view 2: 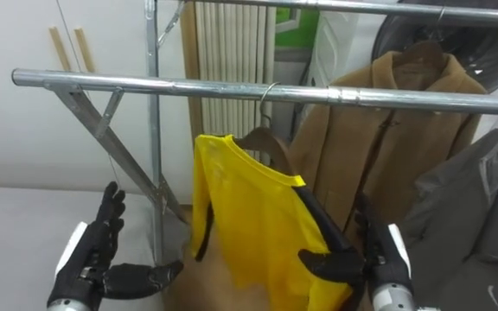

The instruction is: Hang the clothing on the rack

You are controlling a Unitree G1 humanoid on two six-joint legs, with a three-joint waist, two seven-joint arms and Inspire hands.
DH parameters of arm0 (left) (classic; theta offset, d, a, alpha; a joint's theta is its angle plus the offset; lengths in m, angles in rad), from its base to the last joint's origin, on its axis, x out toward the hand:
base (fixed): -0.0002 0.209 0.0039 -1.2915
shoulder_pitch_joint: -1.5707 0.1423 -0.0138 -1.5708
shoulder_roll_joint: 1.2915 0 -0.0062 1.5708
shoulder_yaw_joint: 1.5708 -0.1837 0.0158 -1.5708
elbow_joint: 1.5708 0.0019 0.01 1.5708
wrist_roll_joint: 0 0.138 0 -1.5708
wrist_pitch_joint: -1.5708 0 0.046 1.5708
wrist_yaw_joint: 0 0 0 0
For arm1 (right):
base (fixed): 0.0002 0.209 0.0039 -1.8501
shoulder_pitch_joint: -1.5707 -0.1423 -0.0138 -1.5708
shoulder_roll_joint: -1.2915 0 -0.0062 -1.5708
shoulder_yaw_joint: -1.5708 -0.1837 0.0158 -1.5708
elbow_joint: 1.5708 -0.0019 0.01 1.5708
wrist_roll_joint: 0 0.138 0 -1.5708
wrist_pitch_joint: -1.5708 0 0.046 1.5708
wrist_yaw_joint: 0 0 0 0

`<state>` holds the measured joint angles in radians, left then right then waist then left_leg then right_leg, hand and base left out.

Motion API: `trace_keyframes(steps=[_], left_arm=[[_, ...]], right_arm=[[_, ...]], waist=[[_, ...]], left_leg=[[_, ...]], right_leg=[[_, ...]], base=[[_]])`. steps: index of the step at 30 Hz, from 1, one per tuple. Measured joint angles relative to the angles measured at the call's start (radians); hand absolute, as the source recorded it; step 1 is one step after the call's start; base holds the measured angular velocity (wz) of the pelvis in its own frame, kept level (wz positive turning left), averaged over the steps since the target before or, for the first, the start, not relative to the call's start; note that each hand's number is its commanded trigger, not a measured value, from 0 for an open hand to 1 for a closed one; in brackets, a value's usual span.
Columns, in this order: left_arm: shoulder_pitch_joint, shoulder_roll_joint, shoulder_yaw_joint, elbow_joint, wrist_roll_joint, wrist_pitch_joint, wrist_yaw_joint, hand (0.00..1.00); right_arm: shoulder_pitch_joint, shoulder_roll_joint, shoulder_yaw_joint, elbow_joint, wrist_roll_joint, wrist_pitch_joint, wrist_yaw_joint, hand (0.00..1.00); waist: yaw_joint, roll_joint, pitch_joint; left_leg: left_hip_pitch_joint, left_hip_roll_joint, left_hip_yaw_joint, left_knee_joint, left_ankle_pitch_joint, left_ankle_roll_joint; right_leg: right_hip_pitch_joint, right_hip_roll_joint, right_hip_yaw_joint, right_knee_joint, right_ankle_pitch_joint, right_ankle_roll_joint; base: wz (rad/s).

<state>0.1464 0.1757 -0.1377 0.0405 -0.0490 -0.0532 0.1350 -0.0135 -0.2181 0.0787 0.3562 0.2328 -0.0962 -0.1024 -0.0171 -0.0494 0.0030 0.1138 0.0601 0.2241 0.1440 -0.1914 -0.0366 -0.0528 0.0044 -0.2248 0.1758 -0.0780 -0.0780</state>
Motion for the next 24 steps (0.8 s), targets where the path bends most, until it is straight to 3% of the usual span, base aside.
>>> trace_keyframes(steps=[8, 11, 18, 24], left_arm=[[0.012, 0.000, -0.001, 0.088, -0.004, -0.035, 0.007, 0.00], [0.019, 0.000, 0.001, 0.105, -0.029, -0.041, 0.007, 0.00], [0.059, 0.002, 0.025, 0.146, -0.034, -0.044, 0.032, 0.00], [0.068, 0.003, 0.025, 0.227, -0.027, -0.063, 0.031, 0.00]], right_arm=[[0.075, 0.011, 0.020, 0.003, -0.014, -0.027, -0.017, 0.00], [0.088, 0.012, 0.019, 0.047, -0.014, -0.031, -0.019, 0.00], [0.118, 0.026, 0.019, 0.190, -0.014, -0.032, -0.016, 0.00], [0.151, 0.034, 0.018, 0.281, -0.003, -0.038, -0.003, 0.00]], waist=[[-0.001, 0.005, 0.0029], [-0.002, 0.016, 0.0112], [-0.002, 0.017, 0.0084], [-0.002, 0.011, -0.0003]], left_leg=[[0.010, 0.000, 0.016, 0.000, -0.002, 0.001], [0.006, 0.000, 0.016, 0.000, -0.010, 0.005], [-0.015, -0.001, 0.017, 0.001, -0.018, 0.008], [-0.013, -0.001, 0.018, 0.008, -0.018, 0.009]], right_leg=[[0.003, 0.000, 0.008, 0.010, 0.000, 0.000], [-0.003, 0.000, 0.009, 0.010, -0.003, 0.004], [-0.025, -0.001, 0.010, 0.028, -0.003, 0.006], [-0.021, -0.003, 0.010, 0.025, -0.004, 0.008]], base=[[-0.05], [0.00], [0.00], [0.00]])
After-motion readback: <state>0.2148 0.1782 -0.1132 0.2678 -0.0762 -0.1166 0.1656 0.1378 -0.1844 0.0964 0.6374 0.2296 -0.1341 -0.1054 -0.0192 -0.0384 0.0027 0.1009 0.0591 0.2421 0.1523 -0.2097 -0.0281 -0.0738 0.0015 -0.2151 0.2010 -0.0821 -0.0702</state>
